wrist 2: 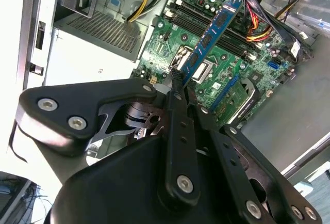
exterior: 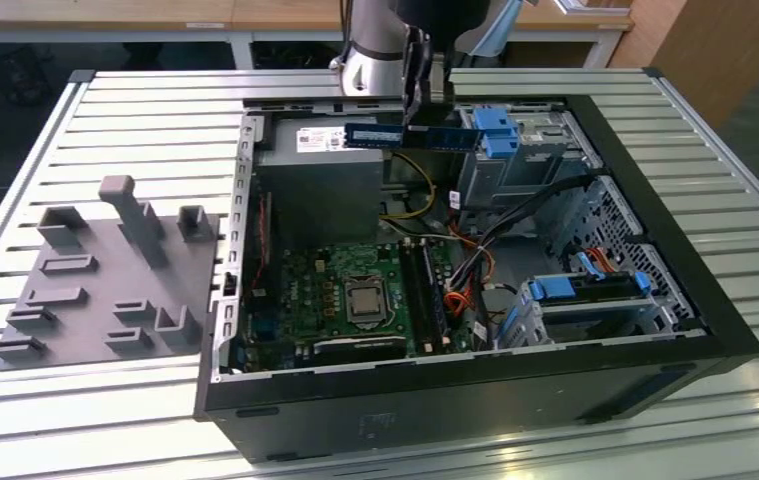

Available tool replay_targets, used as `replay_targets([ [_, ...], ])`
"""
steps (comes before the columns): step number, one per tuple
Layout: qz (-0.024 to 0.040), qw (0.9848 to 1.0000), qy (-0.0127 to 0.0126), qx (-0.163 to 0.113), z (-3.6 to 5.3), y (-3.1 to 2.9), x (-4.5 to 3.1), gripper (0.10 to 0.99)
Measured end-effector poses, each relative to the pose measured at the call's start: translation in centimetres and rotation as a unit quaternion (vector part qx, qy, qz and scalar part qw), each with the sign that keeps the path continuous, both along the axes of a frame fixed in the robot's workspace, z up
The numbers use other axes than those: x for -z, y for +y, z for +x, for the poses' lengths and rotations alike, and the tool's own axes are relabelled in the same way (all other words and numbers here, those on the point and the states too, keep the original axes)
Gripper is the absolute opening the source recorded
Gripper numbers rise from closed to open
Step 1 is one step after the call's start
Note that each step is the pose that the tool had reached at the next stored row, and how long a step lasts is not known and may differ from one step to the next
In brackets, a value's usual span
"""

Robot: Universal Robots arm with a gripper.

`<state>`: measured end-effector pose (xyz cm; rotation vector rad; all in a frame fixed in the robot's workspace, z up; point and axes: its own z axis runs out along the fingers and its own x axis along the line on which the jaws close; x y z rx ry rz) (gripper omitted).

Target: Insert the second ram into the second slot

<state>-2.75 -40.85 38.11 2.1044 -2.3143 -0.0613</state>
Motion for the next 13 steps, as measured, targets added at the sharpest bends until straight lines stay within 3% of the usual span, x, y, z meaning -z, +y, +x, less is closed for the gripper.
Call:
replay_targets([
  [13,0.0001,0.9999,0.0000,0.015,0.00,0.00,0.01,0.141],
])
